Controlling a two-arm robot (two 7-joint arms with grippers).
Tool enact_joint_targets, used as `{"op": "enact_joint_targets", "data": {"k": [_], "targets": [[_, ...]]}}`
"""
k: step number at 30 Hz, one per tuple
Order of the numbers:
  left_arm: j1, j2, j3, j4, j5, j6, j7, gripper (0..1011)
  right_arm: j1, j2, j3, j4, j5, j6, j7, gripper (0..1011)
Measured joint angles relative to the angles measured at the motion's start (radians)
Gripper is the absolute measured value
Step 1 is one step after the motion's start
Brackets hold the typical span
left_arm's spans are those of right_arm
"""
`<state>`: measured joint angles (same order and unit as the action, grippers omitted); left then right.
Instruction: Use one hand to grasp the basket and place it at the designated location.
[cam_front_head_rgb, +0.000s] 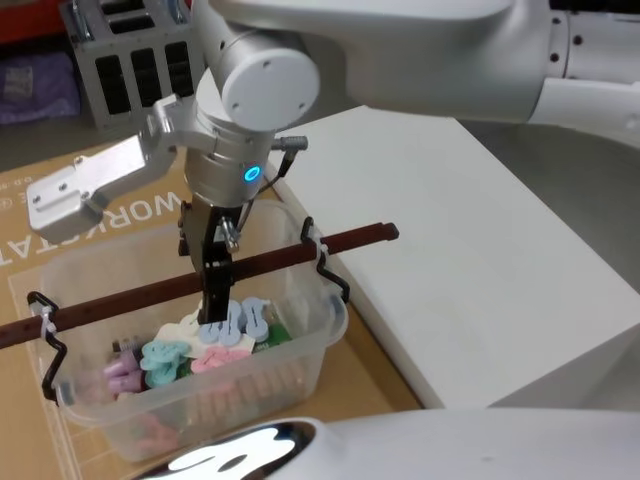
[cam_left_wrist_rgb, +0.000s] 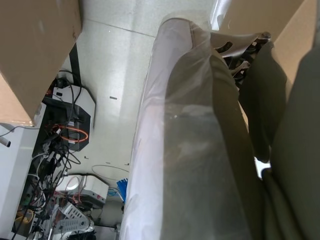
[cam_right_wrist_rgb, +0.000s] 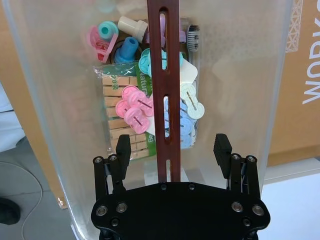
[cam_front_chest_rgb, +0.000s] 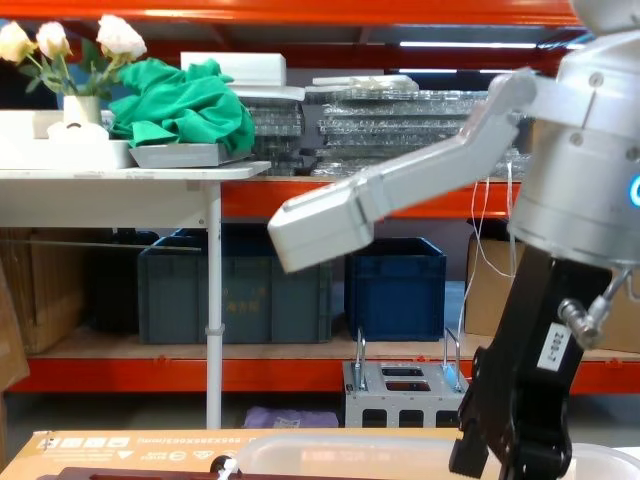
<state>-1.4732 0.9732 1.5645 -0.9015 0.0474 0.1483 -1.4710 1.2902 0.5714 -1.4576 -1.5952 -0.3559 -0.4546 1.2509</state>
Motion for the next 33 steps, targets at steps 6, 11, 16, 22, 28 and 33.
{"op": "enact_joint_targets", "data": {"k": [6, 11, 16, 22, 28, 33], "targets": [[0.0, 0.0, 0.0, 0.0, 0.0, 0.0, 0.0, 0, -0.003, -0.016, -0.014, 0.02, -0.009, 0.007, 0.0, 1000], [0.0, 0.0, 0.0, 0.0, 0.0, 0.0, 0.0, 0, -0.005, -0.025, -0.024, 0.029, -0.019, 0.017, 0.0, 995], [0.0, 0.0, 0.0, 0.0, 0.0, 0.0, 0.0, 0, -0.005, -0.026, -0.025, 0.034, -0.019, 0.014, -0.003, 908], [0.0, 0.0, 0.0, 0.0, 0.0, 0.0, 0.0, 0, -0.005, -0.025, -0.026, 0.036, -0.019, 0.014, -0.007, 731], [0.0, 0.0, 0.0, 0.0, 0.0, 0.0, 0.0, 0, -0.005, -0.021, -0.026, 0.035, -0.019, 0.016, -0.007, 554], [0.0, 0.0, 0.0, 0.0, 0.0, 0.0, 0.0, 0, -0.005, -0.019, -0.026, 0.034, -0.018, 0.016, -0.006, 384]]}}
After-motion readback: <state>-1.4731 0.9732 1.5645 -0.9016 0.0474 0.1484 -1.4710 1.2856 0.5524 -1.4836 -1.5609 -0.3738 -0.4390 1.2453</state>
